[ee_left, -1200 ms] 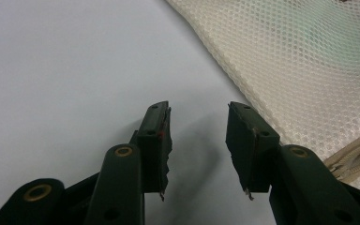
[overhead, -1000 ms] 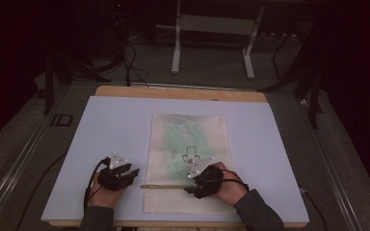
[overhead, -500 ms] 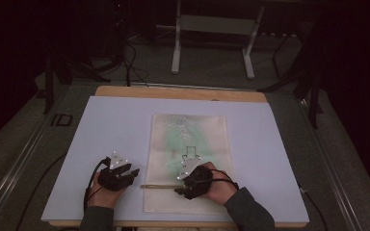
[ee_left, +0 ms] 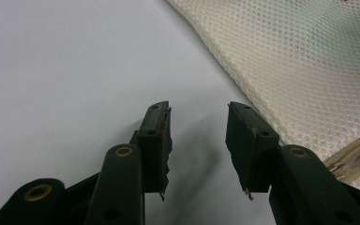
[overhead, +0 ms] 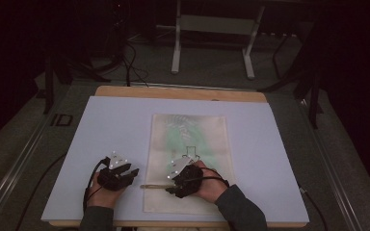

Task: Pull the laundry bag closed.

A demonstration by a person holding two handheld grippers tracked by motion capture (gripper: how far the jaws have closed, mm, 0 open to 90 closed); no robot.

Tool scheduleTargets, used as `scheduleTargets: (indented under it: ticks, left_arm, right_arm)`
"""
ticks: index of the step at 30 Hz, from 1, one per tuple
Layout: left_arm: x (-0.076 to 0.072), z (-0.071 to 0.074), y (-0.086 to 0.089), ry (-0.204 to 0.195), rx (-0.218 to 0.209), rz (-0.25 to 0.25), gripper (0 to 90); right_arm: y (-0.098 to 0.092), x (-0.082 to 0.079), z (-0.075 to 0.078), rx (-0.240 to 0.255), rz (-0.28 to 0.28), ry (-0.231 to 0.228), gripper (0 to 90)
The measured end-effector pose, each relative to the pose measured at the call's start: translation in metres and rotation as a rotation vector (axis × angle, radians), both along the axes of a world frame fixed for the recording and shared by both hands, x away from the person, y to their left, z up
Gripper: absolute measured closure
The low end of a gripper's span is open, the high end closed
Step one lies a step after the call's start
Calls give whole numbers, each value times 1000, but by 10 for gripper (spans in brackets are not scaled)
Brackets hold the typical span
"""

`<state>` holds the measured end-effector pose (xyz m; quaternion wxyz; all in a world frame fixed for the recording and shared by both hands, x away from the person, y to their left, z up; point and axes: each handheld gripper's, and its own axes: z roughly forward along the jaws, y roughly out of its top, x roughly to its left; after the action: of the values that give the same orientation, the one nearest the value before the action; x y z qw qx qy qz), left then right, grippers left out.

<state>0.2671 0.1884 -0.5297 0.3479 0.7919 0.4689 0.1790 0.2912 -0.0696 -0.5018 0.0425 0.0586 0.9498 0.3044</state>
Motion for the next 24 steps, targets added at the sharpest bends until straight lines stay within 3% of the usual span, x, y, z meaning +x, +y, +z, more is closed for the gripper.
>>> scheduleTargets:
  ticks: [19,24]
  left_arm:
    - [0,1,1,-2,-1,4,595]
    - [0,1,2,-4,-3,7,595]
  right_arm:
    - [24,3,-4,55,47,29,693]
    - [33,1,-7,64,53,40,697]
